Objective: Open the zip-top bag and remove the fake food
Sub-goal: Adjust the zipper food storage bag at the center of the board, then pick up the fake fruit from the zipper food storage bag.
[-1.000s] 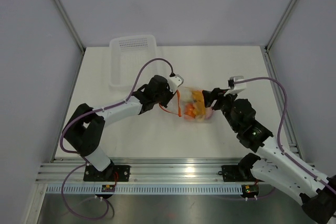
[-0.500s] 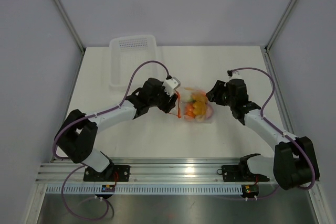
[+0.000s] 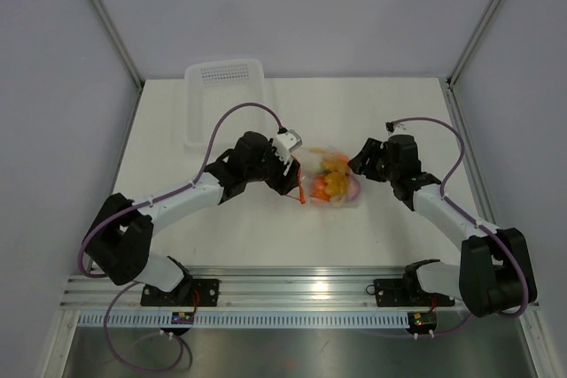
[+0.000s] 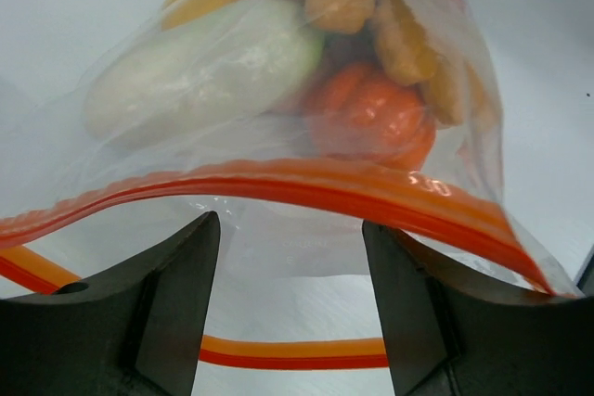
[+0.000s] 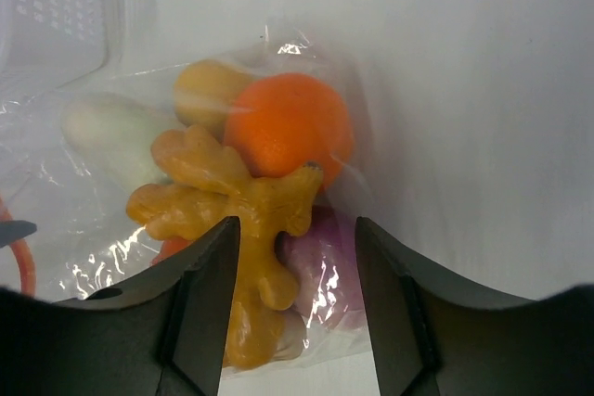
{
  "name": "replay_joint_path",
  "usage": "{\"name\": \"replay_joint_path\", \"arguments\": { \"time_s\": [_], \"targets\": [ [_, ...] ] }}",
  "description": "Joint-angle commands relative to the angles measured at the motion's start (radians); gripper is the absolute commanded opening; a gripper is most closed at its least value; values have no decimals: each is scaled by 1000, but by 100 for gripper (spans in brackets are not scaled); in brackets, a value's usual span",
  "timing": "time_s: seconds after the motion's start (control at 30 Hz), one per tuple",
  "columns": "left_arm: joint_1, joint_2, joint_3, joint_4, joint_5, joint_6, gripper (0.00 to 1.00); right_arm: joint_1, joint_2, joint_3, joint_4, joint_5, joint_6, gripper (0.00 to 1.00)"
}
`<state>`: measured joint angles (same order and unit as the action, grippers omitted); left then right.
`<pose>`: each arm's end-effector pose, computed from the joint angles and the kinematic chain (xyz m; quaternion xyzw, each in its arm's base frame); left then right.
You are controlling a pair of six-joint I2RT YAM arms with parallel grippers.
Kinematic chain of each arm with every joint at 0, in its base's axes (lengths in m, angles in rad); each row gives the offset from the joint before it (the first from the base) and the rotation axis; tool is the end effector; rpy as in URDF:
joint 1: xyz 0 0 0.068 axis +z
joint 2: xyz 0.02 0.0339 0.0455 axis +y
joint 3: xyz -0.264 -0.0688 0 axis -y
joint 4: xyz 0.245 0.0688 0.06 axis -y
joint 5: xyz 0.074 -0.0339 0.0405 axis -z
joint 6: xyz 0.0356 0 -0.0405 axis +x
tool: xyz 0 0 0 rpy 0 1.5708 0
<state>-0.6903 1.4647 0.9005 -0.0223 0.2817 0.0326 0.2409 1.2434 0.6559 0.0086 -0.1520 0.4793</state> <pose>0.2414 -0.2122 0.2358 0.3706 0.7928 -0.2682 0.4028 0.2548 0.0681 0.2179 0.0684 0.8751 0.2297 0.4205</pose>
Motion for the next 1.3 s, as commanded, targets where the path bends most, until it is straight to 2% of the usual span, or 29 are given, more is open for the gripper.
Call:
{"name": "replay_joint_path", "arguments": {
  "time_s": [0.0, 0.23, 0.43, 0.53, 0.67, 0.8, 0.83, 0.9, 1.07, 1.27],
  "targets": [
    [14, -47, -5, 39, 60, -26, 67, -9, 2, -16, 2, 3, 10, 60],
    [37, -1, 26, -5, 83, -83, 67, -9, 80, -19, 21, -17, 21, 55],
    [49, 31, 37, 7, 204, -103, 68, -9, 160, -9, 42, -34, 35, 55],
    [49, 74, 55, -1, 267, -114, 68, -9, 195, 2, 67, -66, 38, 38],
    [51, 126, 71, 12, 332, -141, 69, -9, 196, 2, 85, -92, 35, 28],
    [52, 146, 61, 54, 360, -181, 71, -9, 179, -7, 99, -84, 35, 11],
    [54, 148, 52, 67, 343, -203, 72, -9, 179, -9, 102, -84, 33, 5],
    [63, 149, 35, 126, 344, -233, 79, -9, 176, -15, 111, -90, 33, 0],
    [67, 138, -32, 274, 320, -356, 99, -9, 163, -25, 125, -97, 33, 0],
    [67, 125, -72, 314, 194, -419, 99, -9, 142, -33, 136, -106, 27, 0]
  ]
}}
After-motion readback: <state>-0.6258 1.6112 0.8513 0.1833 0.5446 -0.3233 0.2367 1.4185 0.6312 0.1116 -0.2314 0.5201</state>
